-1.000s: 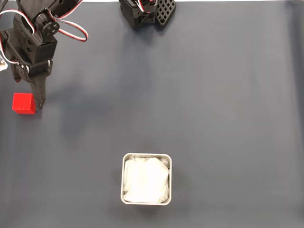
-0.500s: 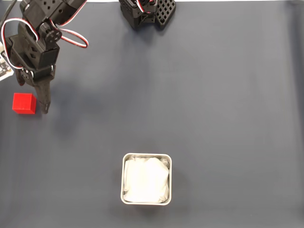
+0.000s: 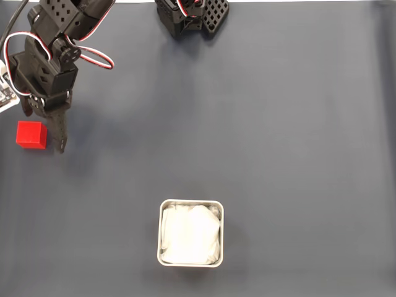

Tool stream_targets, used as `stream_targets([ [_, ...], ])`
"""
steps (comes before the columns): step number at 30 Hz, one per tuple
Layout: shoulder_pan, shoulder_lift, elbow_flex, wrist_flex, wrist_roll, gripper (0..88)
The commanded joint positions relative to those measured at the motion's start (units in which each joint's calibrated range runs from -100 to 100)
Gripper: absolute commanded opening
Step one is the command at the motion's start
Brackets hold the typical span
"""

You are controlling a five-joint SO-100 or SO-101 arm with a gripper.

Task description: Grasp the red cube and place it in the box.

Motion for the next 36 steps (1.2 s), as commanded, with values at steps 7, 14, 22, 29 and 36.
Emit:
stream_targets([
  [7, 0.05, 0.65, -0.36, -2.08, 0.20, 38.1],
  [14, -0.37, 1.69, -0.36, -3.55, 0.10, 38.3],
  [22, -1.01, 2.90, -0.82, -4.62, -0.20, 38.5],
  [29, -1.51, 3.85, -1.27, -5.68, -0.29, 38.6],
  [36, -2.50, 4.37, -2.73, -5.68, -0.78, 38.6],
])
